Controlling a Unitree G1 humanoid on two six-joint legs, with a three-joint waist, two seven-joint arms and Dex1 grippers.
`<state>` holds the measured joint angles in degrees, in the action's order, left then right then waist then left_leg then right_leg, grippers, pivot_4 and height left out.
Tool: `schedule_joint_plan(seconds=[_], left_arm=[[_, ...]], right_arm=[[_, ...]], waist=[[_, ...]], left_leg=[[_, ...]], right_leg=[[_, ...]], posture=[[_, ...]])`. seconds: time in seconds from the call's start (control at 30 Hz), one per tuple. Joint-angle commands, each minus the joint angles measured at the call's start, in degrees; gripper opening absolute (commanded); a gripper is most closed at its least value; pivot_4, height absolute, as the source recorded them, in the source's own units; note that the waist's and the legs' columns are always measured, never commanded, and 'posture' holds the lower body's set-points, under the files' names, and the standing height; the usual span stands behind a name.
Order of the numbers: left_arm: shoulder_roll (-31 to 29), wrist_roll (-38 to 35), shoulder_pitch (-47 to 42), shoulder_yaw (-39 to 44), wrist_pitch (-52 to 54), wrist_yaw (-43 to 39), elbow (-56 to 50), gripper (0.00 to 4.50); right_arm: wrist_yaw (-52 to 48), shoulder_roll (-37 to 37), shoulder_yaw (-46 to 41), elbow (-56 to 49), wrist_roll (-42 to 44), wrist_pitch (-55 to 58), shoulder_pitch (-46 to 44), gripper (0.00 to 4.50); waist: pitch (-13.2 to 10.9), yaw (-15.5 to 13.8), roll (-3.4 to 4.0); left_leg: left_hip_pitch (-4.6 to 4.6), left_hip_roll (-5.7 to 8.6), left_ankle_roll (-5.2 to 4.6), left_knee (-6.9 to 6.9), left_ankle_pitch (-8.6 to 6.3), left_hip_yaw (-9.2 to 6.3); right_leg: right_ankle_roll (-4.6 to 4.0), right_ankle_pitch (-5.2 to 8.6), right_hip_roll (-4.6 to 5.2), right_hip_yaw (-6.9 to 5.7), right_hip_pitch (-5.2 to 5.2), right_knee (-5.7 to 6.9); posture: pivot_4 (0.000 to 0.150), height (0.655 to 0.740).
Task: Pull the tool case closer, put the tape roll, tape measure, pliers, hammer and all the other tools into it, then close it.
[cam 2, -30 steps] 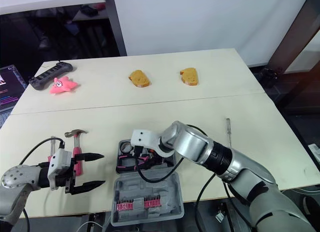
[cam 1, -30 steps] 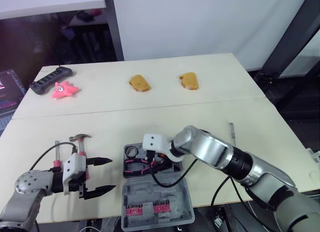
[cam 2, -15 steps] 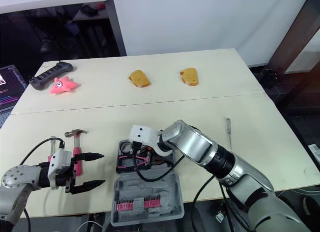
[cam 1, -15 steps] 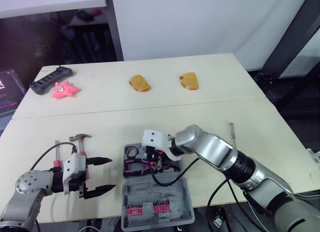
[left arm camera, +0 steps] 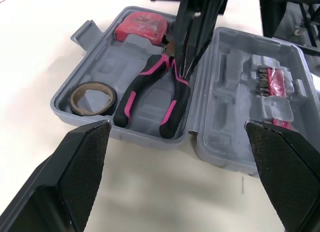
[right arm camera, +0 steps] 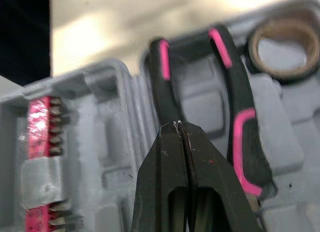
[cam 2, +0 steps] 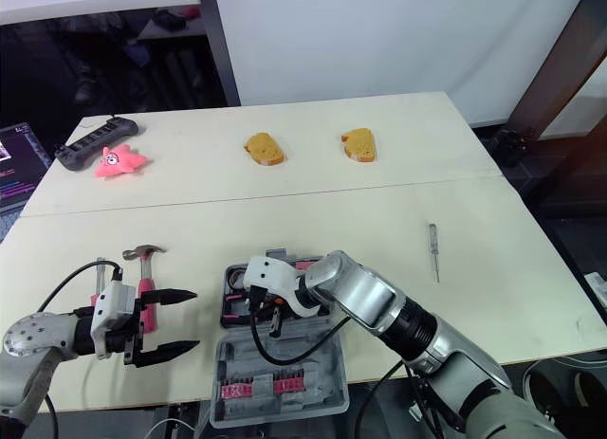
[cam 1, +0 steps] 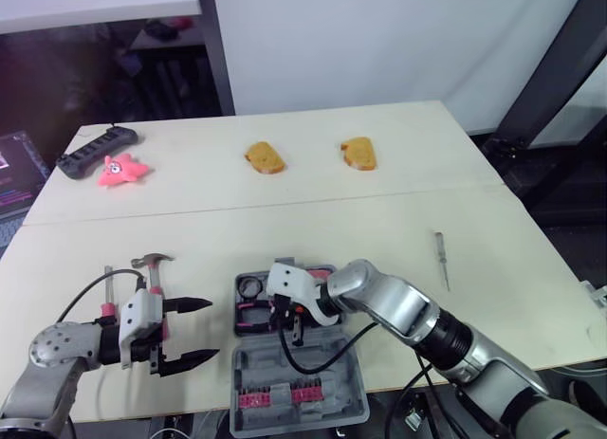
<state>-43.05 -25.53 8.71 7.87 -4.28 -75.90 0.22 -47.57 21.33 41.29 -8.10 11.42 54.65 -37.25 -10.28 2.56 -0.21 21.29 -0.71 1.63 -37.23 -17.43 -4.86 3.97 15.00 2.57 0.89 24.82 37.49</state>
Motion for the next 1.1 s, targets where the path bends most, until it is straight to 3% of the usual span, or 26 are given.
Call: schedule_joint_plan(seconds=[0.03, 0.37, 0.53, 0.73, 0.87, 1.0, 1.1], left_arm=[[-0.49, -0.36, 0.12, 0.79, -0.23, 0.05, -1.28, 4.50], [-0.92, -0.46, 0.23, 1.24, -0.13, 0.14, -1.42, 4.50], [-1.17, -0.36, 0.22, 1.22, -0.20, 0.08, -1.19, 4.50], [-1.17, 0.33, -0.10, 0.92, -0.41, 0.49, -0.51, 4.50], [-0.96, 3.06, -0.48, 0.09, -0.73, 2.85, -0.05, 4.50], [-0.88, 3.17, -0.19, -0.71, 1.04, 3.30, -0.46, 4.50], [-0.96, 4.23, 0.25, -1.54, 2.38, 3.97, -0.04, 3.60]], right_arm=[[-0.52, 1.30, 2.84, 2.80, -2.01, 1.23, 1.04, 0.04], [-0.84, 4.23, 12.51, 12.04, -9.89, 1.52, 1.58, 0.04], [-0.45, 2.18, 9.99, 12.44, -9.65, 0.47, 1.42, 0.04], [0.79, -1.79, -7.14, 2.15, -2.60, -7.97, 2.63, 0.04], [-1.43, 0.00, -18.83, -11.81, 6.12, -6.75, 5.99, 0.04], [-5.49, 9.21, -27.39, -23.55, 14.86, 1.15, 12.38, 0.04], [-6.57, 19.42, -29.19, -25.55, 14.44, 2.45, 19.04, 0.00]], waist=[[0.01, -0.03, 0.01], [0.59, -0.24, 0.09], [1.27, -0.26, 0.14], [1.18, -0.25, 0.09], [1.14, -0.16, 0.09], [1.13, -0.40, 0.08], [0.97, -1.08, -0.02]], left_leg=[[-0.01, 0.00, 0.00, 0.00, 0.00, 0.00], [-0.99, 0.03, -0.05, 0.17, -0.03, 0.00], [-1.63, 0.05, -0.14, 0.24, -0.10, -0.01], [-1.71, 0.06, -0.14, 0.25, -0.10, -0.03], [-0.76, 0.05, -0.11, 0.12, -0.08, -0.05], [-0.70, 0.04, -0.13, 0.22, -0.09, -0.08], [-0.71, 0.11, -0.16, 0.21, -0.11, -0.01]], right_leg=[[0.00, 0.00, 0.00, 0.00, -0.01, 0.00], [0.01, 0.05, 0.03, -0.02, -1.06, -0.25], [-0.02, 0.28, 0.04, 0.01, -1.73, -0.38], [0.01, 0.35, 0.02, 0.06, -1.79, -0.35], [0.17, 0.20, 0.01, 0.08, -0.83, -0.18], [0.15, 0.19, 0.05, 0.05, -0.76, -0.21], [0.16, 0.21, 0.14, 0.03, -0.86, -0.39]], posture=[[0.150, 0.7400], [0.150, 0.7400], [0.150, 0.7400], [0.150, 0.7400], [0.150, 0.7400], [0.150, 0.7400], [0.150, 0.7400]])
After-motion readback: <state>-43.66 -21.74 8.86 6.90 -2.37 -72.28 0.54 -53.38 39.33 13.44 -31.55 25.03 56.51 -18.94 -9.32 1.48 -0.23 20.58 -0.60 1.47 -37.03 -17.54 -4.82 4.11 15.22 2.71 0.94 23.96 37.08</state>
